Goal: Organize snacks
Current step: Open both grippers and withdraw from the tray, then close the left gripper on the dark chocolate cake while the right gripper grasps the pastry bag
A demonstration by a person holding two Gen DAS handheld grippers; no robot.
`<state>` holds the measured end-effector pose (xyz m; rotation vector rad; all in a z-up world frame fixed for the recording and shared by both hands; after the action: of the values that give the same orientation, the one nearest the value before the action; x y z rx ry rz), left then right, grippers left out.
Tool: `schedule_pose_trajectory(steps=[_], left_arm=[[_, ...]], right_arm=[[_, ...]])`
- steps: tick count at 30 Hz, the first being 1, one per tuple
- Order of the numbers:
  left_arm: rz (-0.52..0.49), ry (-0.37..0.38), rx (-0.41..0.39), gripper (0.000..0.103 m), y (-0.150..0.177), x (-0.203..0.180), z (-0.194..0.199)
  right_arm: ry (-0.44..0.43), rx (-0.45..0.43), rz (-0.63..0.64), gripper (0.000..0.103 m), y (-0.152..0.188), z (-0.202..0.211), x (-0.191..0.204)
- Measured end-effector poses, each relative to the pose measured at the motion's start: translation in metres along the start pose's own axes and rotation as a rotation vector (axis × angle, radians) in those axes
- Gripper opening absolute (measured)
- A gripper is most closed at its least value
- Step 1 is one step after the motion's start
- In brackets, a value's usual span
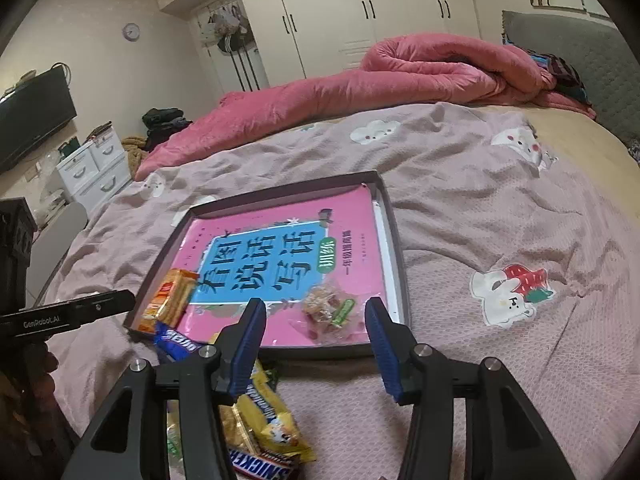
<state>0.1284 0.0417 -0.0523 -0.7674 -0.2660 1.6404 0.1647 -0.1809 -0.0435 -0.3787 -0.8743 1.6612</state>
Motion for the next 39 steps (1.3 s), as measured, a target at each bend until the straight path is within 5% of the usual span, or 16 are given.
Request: schedule_pose_trajectory(steps=[17,39], left_arm=[[-0.034,-0.004,0.021,0.063,0.016,-0.009,0.015],[-0.069,-0.005,0.131,0.063,0.049,-0.019,0.002]], right_arm=[[-0.058,-0.001,0.054,0.058,0.008,0.019,0.025],[-0.116,0.103,0.141,0.058,0.045,0.02,0.055]])
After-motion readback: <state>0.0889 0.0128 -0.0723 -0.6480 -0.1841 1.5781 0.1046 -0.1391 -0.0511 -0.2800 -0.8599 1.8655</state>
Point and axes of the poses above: each gripper's, at about its wrist camera, not at the fingertips, and z roughly against the way its jaws point, x to its left, y to its underside, the point moved 6 cm from there along -z, roughly the way its jaws point, and after that the axes turned 3 degrees about y, right-handed, at the moved point
